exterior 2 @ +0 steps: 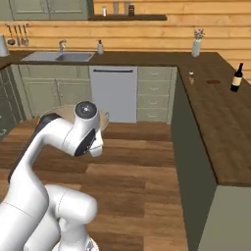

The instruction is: Open the cabinet, pick up the bread from the cabinet and place it in the basket. Then move the basket to the dining counter.

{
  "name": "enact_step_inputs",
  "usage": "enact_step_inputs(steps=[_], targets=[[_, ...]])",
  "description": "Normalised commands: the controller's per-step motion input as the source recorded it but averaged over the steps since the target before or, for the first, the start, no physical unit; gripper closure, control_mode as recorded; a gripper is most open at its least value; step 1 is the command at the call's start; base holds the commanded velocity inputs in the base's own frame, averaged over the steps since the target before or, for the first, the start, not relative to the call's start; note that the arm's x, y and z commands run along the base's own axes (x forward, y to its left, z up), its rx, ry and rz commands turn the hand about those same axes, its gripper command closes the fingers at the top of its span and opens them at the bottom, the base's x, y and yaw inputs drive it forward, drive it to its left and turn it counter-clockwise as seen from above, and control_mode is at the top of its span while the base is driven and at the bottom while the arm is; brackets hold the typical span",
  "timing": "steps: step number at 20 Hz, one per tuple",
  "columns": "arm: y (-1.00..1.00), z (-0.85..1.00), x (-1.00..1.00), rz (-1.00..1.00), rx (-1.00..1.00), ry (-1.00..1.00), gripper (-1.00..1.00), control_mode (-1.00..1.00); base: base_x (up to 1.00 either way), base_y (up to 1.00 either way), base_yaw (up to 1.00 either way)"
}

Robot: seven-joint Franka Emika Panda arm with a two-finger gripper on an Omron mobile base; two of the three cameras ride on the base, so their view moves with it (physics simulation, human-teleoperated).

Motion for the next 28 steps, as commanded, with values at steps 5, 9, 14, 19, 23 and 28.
enact_step_inputs(steps=[5,9,14,19,23,28], targets=[[0.0,0.0,0.0,0.0,0.0,0.0,1.0,1.0,0.02,-0.36,-0.58],[0.0,0.0,0.0,0.0,0.0,0.0,1.0,1.0,0.05,-0.42,-0.58],[0.0,0.0,0.0,0.0,0.0,0.0,1.0,1.0,0.29,-0.58,-0.41],[0.0,0.0,0.0,0.0,0.0,0.0,1.0,1.0,0.3,-0.99,0.08],[0.0,0.0,0.0,0.0,0.0,0.0,1.0,1.0,0.4,-1.0,0.26],[0.0,0.0,0.0,0.0,0.0,0.0,1.0,1.0,0.54,-0.98,0.37]])
